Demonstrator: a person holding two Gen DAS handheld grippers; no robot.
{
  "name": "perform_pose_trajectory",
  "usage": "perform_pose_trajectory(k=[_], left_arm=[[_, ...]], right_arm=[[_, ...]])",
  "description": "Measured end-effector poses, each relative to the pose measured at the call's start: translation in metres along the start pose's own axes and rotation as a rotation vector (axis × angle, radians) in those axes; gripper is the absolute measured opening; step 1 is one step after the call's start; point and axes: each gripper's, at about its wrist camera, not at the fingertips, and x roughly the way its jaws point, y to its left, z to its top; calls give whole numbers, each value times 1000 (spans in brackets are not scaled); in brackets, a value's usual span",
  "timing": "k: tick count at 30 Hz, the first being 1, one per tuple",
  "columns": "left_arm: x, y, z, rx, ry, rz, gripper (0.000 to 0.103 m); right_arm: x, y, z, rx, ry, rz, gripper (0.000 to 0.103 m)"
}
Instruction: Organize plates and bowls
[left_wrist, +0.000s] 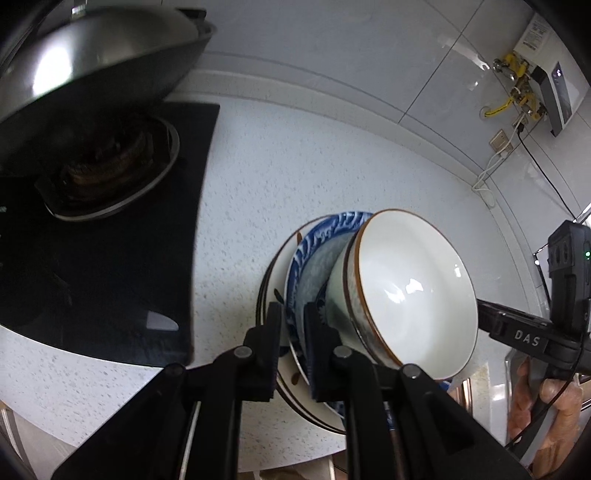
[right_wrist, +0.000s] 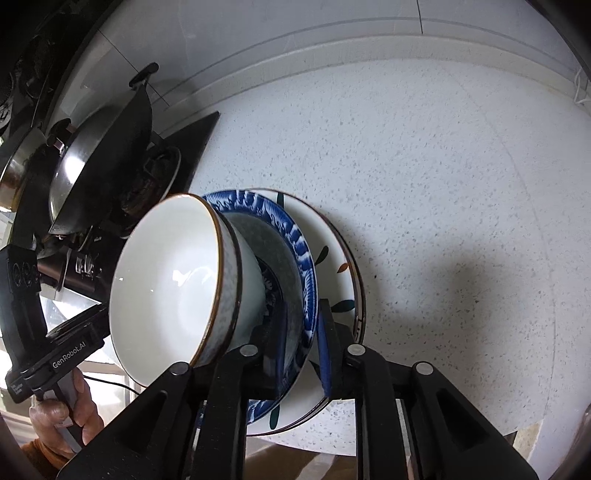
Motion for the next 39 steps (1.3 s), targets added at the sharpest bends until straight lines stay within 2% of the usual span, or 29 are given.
perform_pose_trajectory(k=[14, 21, 24, 25, 26, 27, 29, 32, 36, 39], left_arm=[[-60, -31, -19, 71, -195, 82, 12], [-95, -61, -48, 103, -265, 88, 12], [-111, -72, -64, 118, -292, 96, 12], [-116, -76, -71, 128, -305, 108, 12], [-120, -78, -75, 134, -313, 113, 14], [-125, -79, -80, 135, -320, 110, 24], [-138, -82, -94, 119, -337, 85, 32], [-157, -89, -113, 117, -348, 87, 32], [-183, -100, -142, 120, -368, 149, 32], [-197, -104, -156, 117, -363, 173, 32]], right_arm=[[-69, 21, -36, -100, -255, -101, 45], [-112, 24, -64, -143, -370, -135, 62], [-129, 26, -78, -162, -419, -142, 67], [-135, 27, -84, -167, -436, -143, 73], [-141, 28, -89, -171, -452, -145, 76], [-146, 28, -94, -179, -469, -146, 80], [-156, 30, -106, -195, -498, -155, 83], [-170, 31, -124, -208, -537, -158, 92], [-187, 33, -148, -204, -585, -154, 101], [-199, 35, -163, -214, -606, -152, 101]])
